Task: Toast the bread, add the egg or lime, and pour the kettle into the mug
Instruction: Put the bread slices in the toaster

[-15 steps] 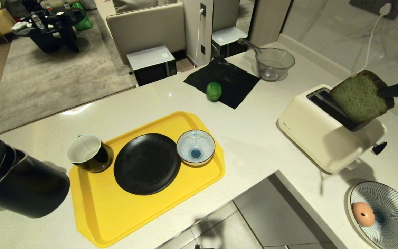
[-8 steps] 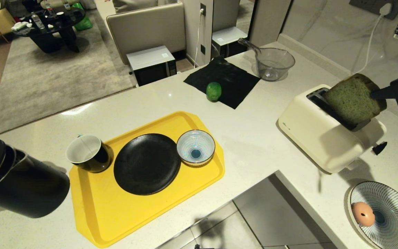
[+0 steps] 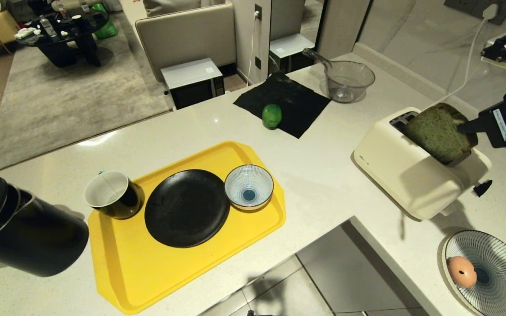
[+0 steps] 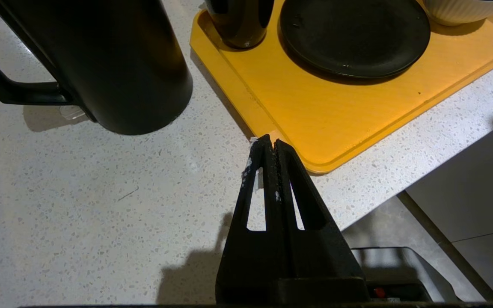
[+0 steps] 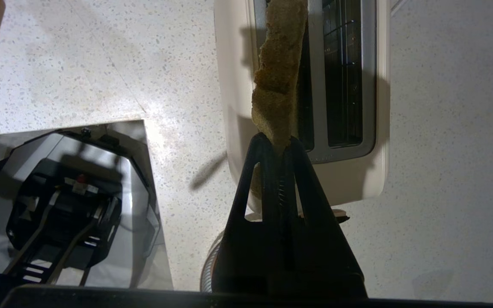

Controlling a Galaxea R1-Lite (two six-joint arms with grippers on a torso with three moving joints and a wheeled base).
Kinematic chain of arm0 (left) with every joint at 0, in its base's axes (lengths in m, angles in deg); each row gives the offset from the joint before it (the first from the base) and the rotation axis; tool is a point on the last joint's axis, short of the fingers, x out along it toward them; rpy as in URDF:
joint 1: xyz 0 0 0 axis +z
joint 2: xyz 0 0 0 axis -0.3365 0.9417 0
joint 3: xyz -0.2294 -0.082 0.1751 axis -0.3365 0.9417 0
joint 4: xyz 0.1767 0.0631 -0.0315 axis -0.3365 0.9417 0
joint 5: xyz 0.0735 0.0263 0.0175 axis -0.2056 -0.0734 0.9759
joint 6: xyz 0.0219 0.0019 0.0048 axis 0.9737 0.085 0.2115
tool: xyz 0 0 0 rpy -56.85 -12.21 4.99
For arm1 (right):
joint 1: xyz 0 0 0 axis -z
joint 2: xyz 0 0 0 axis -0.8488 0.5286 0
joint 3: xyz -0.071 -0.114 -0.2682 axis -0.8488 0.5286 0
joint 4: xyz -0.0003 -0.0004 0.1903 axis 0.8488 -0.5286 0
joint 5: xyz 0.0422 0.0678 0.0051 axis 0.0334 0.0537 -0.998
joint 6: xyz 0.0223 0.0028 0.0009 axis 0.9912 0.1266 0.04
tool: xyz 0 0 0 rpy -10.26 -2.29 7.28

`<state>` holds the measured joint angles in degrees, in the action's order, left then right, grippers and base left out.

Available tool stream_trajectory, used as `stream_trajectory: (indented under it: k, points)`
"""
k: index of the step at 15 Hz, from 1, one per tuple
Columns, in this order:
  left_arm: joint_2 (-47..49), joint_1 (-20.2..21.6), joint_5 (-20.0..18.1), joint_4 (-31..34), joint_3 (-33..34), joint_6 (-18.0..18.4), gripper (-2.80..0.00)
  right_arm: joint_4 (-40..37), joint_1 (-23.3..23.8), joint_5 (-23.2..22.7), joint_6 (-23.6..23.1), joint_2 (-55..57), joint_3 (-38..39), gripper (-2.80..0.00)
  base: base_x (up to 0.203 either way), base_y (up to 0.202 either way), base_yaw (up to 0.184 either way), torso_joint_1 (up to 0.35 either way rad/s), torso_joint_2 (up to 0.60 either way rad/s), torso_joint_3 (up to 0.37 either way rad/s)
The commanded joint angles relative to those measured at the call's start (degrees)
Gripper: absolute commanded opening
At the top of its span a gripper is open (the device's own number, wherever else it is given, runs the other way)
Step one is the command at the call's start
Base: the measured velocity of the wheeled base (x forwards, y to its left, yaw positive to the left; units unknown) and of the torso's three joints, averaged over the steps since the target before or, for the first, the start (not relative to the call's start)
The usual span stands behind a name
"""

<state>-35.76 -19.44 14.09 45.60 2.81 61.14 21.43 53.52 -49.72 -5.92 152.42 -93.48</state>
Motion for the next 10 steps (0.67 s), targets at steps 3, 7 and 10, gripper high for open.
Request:
stream_trajectory:
  k: [3,7,10]
  points:
    - [0.0,0.0,0.1,0.0,0.0,0.0,-2.8,0.8,0.0,0.1,-0.2,2.7,-0.4,-2.8,0.0,0.0,0.0,0.0,0.0,0.0]
    - [0.0,0.0,0.0,0.0,0.0,0.0,-2.8,3.0,0.0,-0.1,-0.1,4.1,-0.8,-2.8,0.0,0.0,0.0,0.0,0.0,0.0]
    - [0.0,0.0,0.1,0.0,0.0,-0.1,-2.8,3.1,0.1,0.1,-0.2,4.6,-0.7,-2.8,0.0,0.0,0.0,0.0,0.0,0.0]
